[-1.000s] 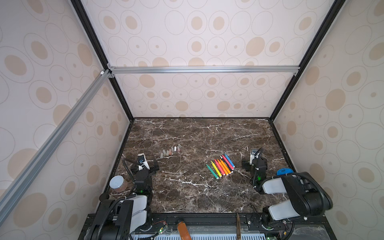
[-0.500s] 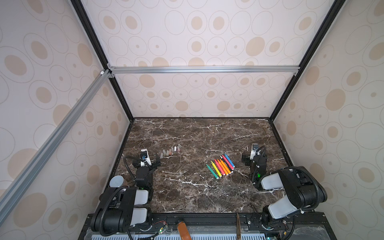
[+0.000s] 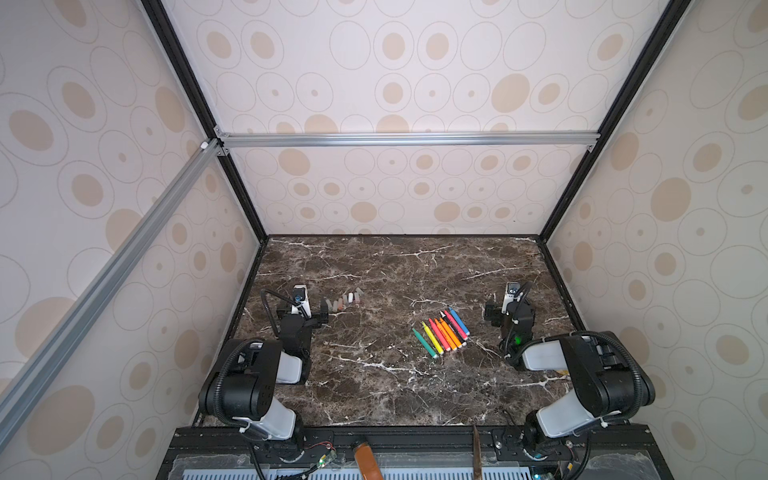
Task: Remove pen caps from pens
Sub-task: Reset both arms
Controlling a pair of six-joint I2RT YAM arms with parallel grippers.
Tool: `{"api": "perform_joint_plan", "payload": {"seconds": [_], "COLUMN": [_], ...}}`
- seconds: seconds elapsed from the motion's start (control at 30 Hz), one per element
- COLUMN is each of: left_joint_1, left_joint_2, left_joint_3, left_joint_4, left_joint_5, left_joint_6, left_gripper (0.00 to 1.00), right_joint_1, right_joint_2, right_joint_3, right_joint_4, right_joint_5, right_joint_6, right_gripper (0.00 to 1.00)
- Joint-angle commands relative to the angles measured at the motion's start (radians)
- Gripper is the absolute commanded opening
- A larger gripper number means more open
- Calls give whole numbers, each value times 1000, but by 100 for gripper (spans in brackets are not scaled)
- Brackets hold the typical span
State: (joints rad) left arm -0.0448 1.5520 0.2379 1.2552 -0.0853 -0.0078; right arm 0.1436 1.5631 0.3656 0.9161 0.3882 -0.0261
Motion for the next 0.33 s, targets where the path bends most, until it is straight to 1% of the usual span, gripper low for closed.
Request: {"api": "perform_joint_plan", "payload": {"seconds": [0.0, 0.2, 0.23, 0.3], "left_joint_1": [5, 5, 5, 4], "left_joint_2": [-3, -1, -1, -1], "left_joint_3": [12, 17, 15, 15], "left_joint_4": [0, -7, -4, -4], "left_joint_5": [13, 13, 13, 13], "left_joint_6": [8, 8, 8, 8], "left_gripper": [100, 100, 100, 100], "right_joint_1": [-5, -6, -4, -5], "right_joint_2": [-14, -18, -23, -32], "right_joint_3": [13, 4, -21, -118], "right_joint_4": [-11, 0, 33, 204], "right_joint_5": [-8, -4, -4, -13], "right_joint_6": [8, 7, 5, 10], "right_gripper": [100, 100, 100, 100]}}
